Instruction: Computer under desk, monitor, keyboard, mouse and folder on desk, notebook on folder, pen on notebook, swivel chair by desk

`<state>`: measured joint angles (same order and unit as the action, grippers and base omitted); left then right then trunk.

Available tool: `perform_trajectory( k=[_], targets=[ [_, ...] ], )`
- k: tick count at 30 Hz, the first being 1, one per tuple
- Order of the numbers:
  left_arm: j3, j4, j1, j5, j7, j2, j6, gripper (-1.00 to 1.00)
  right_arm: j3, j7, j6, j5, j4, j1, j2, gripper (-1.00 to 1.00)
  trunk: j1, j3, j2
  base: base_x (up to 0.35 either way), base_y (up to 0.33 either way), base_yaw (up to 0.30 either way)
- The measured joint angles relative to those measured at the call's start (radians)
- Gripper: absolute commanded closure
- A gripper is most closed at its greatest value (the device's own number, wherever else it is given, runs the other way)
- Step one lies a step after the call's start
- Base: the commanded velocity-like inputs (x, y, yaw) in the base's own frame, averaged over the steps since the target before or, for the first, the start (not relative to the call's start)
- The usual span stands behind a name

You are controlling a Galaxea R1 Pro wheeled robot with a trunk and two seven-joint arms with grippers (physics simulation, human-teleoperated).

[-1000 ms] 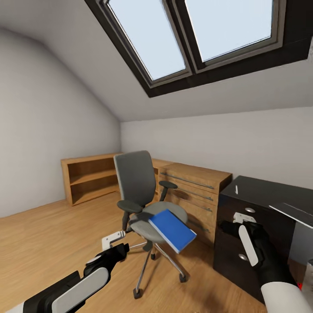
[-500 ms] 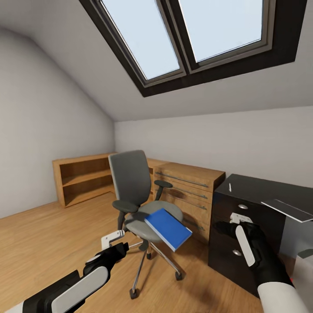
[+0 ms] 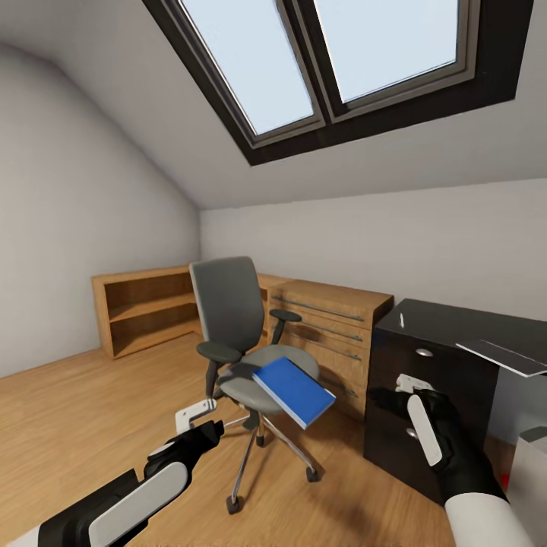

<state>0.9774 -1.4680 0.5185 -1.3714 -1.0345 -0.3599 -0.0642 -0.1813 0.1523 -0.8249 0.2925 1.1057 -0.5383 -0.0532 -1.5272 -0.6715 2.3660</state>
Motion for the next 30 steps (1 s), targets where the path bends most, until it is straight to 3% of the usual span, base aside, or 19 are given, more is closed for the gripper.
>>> perform_trajectory(
  k=[8, 30],
  targets=[
    [-0.002, -0.002, 0.0, 0.0, 0.0, 0.0, 0.0, -1.0, 0.0, 0.001, 0.001, 0.019, 0.002, 0.0, 0.0, -1.0, -0.031, -0.029, 0.056, 0.0, 0.0, 0.0],
    [0.0, -0.012, 0.0, 0.001, 0.001, -0.001, 0.001, -1.0, -0.002, 0.002, 0.006, 0.02, 0.002, 0.0, -0.003, -1.0, -0.031, -0.064, 0.056, 0.0, 0.0, 0.0]
  ],
)
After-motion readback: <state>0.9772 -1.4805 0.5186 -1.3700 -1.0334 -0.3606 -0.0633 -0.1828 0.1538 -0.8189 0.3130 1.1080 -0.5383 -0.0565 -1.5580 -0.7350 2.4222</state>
